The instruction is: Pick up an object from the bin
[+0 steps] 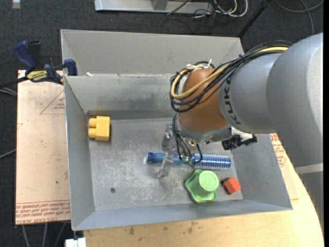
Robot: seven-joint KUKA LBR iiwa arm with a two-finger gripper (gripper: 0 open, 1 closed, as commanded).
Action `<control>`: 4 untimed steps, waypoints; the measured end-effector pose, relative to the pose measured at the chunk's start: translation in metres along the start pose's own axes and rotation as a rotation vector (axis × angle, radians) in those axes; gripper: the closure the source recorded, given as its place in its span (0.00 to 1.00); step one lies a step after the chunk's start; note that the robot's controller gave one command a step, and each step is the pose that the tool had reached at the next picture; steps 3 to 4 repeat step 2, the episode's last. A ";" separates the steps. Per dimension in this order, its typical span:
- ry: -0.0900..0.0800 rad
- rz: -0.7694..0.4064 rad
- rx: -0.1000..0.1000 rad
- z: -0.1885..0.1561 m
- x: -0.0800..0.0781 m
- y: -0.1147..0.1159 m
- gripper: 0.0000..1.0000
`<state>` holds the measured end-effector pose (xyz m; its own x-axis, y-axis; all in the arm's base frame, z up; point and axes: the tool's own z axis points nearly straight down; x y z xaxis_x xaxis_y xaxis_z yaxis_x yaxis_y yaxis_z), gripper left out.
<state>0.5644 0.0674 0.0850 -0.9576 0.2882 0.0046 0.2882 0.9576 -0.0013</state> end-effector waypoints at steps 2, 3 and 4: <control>-0.014 -0.021 -0.006 -0.161 -0.032 0.005 1.00; -0.014 -0.021 -0.006 -0.161 -0.032 0.005 1.00; -0.014 -0.021 -0.006 -0.161 -0.032 0.005 1.00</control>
Offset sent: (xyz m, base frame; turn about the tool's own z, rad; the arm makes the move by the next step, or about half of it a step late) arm 0.0000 0.0000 0.0000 0.0000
